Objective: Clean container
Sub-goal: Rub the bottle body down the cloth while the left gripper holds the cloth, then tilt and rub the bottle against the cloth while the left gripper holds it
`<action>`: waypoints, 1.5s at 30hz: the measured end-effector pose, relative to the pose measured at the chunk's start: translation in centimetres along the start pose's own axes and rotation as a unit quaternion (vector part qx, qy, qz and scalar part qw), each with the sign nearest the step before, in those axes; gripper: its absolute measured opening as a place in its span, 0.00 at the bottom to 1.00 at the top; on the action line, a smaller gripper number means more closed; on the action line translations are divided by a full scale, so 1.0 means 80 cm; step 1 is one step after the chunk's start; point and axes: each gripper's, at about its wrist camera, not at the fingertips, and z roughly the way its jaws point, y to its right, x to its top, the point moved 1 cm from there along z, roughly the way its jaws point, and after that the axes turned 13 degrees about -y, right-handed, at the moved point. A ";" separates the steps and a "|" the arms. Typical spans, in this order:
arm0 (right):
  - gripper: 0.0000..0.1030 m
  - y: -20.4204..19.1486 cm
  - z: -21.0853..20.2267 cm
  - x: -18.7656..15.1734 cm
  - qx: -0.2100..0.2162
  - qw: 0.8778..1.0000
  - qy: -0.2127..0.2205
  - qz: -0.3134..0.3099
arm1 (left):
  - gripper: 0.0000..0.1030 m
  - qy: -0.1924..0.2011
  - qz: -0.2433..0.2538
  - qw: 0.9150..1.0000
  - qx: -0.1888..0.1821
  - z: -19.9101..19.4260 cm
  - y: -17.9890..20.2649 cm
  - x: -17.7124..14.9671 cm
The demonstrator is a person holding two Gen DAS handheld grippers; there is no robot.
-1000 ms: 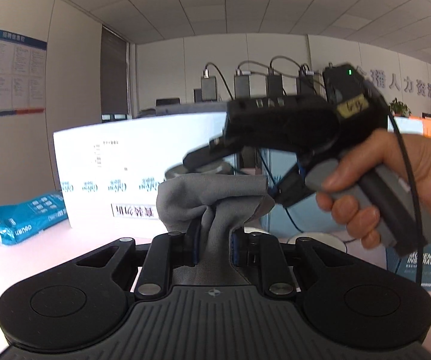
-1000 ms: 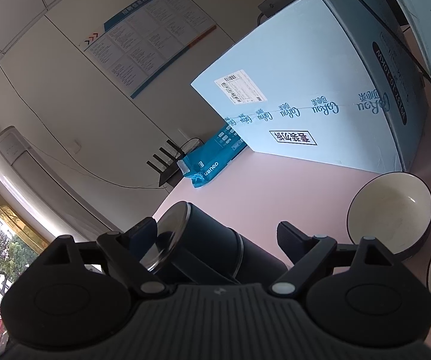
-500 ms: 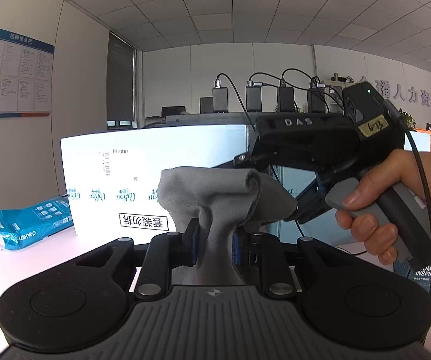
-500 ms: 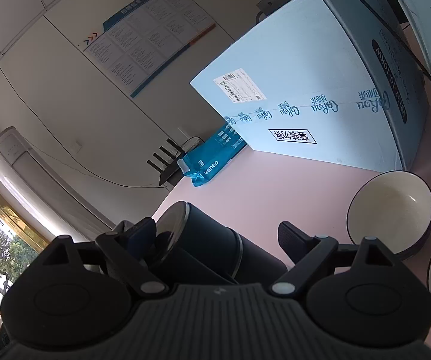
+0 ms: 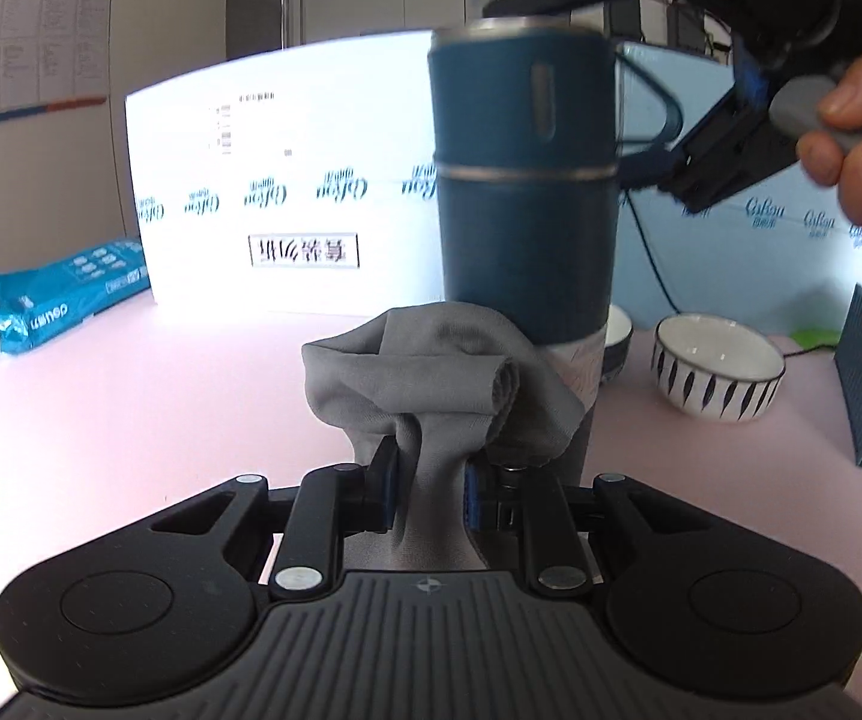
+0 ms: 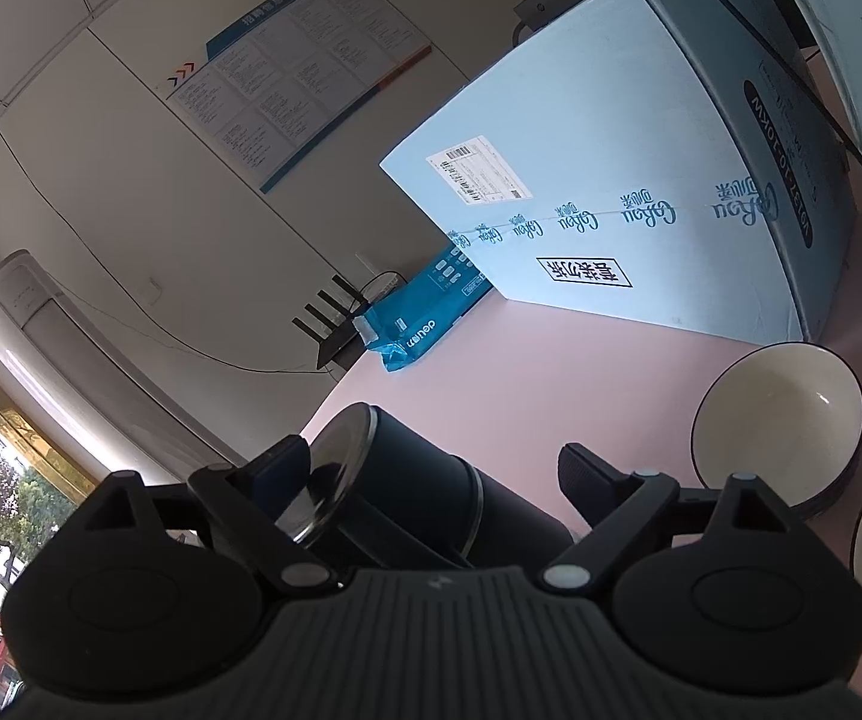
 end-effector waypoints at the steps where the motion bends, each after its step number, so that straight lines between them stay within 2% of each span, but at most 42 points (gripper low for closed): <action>1: 0.88 0.000 0.000 0.000 0.000 1.000 0.000 0.000 | 0.17 -0.011 0.000 1.000 0.003 0.006 0.000 -0.003; 6: 0.88 -0.001 0.001 0.000 0.001 1.000 -0.002 0.000 | 0.17 -0.066 0.018 0.998 0.017 0.043 0.001 -0.009; 9: 0.88 -0.003 0.003 0.001 -0.001 1.000 -0.004 -0.003 | 0.18 -0.077 0.046 0.995 0.033 0.053 0.009 -0.006; 14: 0.88 -0.003 0.003 0.001 -0.002 1.000 -0.004 -0.002 | 0.18 -0.076 0.040 0.996 0.029 0.045 0.011 -0.004; 19: 0.89 -0.003 0.005 0.001 -0.001 1.000 -0.005 -0.002 | 0.18 -0.010 0.018 1.000 0.020 0.006 0.000 0.008; 23: 0.89 -0.003 0.007 0.002 0.000 1.000 -0.006 -0.002 | 0.18 0.059 0.010 0.998 0.011 -0.038 -0.003 0.024; 31: 0.90 -0.001 0.008 0.002 0.002 1.000 -0.005 0.001 | 0.18 0.161 0.006 0.987 0.004 -0.111 -0.002 0.045; 35: 0.91 -0.001 0.008 0.001 0.002 1.000 -0.007 0.000 | 0.18 0.198 0.011 0.980 -0.007 -0.135 0.003 0.052; 41: 0.91 -0.004 0.011 -0.001 0.006 1.000 -0.009 -0.001 | 0.18 0.201 0.007 0.980 -0.010 -0.132 0.007 0.059; 45: 0.91 -0.001 0.010 0.000 0.007 1.000 -0.005 0.007 | 0.18 0.196 -0.033 0.980 -0.022 -0.128 -0.002 0.066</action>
